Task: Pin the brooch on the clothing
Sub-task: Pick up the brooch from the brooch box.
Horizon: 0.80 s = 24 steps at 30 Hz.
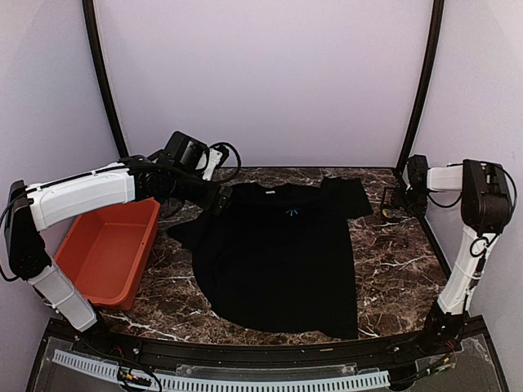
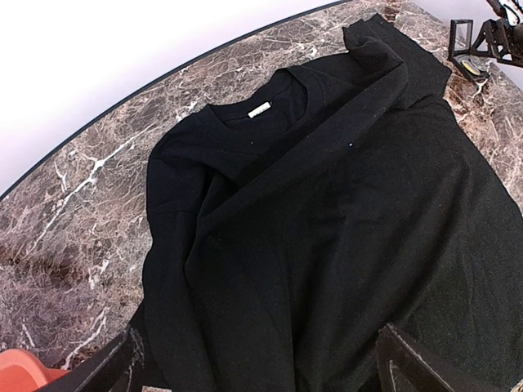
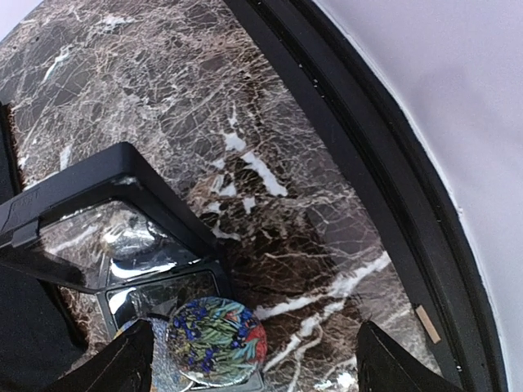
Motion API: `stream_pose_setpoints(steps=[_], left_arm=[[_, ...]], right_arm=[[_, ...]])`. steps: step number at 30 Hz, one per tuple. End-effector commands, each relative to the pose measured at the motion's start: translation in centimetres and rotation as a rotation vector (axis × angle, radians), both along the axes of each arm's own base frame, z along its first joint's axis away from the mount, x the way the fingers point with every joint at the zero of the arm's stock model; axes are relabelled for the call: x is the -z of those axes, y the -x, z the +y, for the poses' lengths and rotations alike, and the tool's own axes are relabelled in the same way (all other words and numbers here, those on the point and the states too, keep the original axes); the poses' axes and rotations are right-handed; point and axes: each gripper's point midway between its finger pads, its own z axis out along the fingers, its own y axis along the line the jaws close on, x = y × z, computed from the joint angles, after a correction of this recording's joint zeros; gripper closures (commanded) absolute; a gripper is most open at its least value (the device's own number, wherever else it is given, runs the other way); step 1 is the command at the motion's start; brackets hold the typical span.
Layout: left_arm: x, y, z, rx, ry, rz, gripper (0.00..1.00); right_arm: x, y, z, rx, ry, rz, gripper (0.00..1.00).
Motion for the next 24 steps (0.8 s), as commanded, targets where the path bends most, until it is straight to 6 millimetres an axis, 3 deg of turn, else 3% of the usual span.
stream_pose_setpoints(steps=[1, 24], left_arm=[[0.4, 0.2, 0.5, -0.008, -0.009, 0.010, 0.01], [1.1, 0.0, 0.5, -0.012, -0.028, 0.019, 0.01]], right_arm=[[0.2, -1.3, 0.2, 0.000, -0.061, -0.046, 0.18], [2.5, -0.5, 0.6, -0.013, -0.141, -0.036, 0.24]])
